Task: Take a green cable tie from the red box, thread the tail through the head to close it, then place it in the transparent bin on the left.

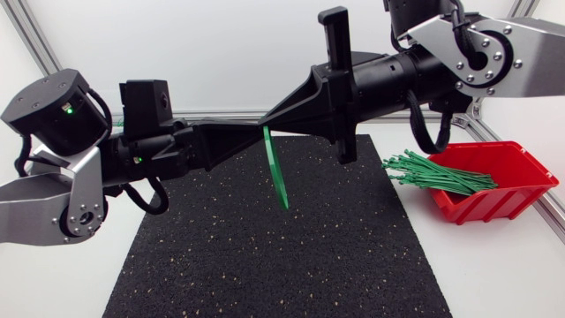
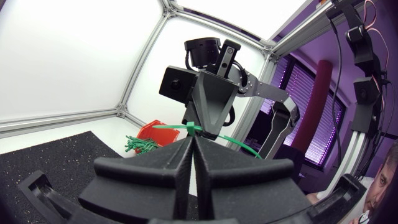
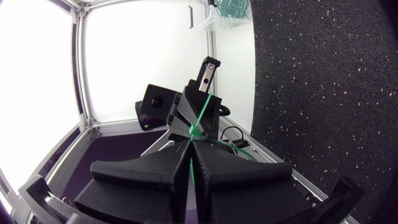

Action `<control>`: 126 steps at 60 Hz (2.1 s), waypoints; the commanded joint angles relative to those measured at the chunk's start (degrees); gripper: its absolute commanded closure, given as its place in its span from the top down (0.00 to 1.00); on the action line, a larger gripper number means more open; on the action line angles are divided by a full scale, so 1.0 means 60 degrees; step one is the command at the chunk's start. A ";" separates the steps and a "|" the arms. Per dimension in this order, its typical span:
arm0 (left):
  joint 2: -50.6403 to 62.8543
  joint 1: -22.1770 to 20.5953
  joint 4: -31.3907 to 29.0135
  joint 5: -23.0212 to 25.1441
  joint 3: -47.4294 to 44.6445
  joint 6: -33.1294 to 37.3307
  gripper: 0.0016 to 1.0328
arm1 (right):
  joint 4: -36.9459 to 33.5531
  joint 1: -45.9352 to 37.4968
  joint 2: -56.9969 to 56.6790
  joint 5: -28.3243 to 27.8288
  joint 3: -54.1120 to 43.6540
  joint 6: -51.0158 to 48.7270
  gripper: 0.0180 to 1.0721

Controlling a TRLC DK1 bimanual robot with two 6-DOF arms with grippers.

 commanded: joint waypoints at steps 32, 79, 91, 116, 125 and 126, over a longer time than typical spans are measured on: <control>0.0406 0.0376 0.0273 0.0674 0.0317 0.0953 0.03 | -0.0336 -0.0627 -0.0493 0.0456 -0.0174 -0.0380 0.44; 0.0479 0.0318 0.0185 0.1582 0.0025 0.5099 0.03 | -0.1288 -0.0246 0.0196 0.0603 0.0456 -0.1698 0.40; 0.0655 0.0303 0.0067 0.1582 0.0142 0.5802 0.03 | -0.1463 -0.0217 0.0049 0.0603 0.0354 -0.2035 0.40; 0.0743 0.0142 -0.0006 0.1524 0.0127 0.6344 0.03 | -0.1669 0.0120 -0.0068 0.0705 0.0075 -0.2577 0.25; 0.0758 0.0142 -0.0006 0.1480 0.0127 0.6359 0.03 | -0.1800 0.0252 -0.0068 0.0793 0.0032 -0.2738 0.24; 0.0758 0.0142 -0.0006 0.1480 0.0127 0.6359 0.03 | -0.1800 0.0252 -0.0053 0.0808 0.0032 -0.2753 0.24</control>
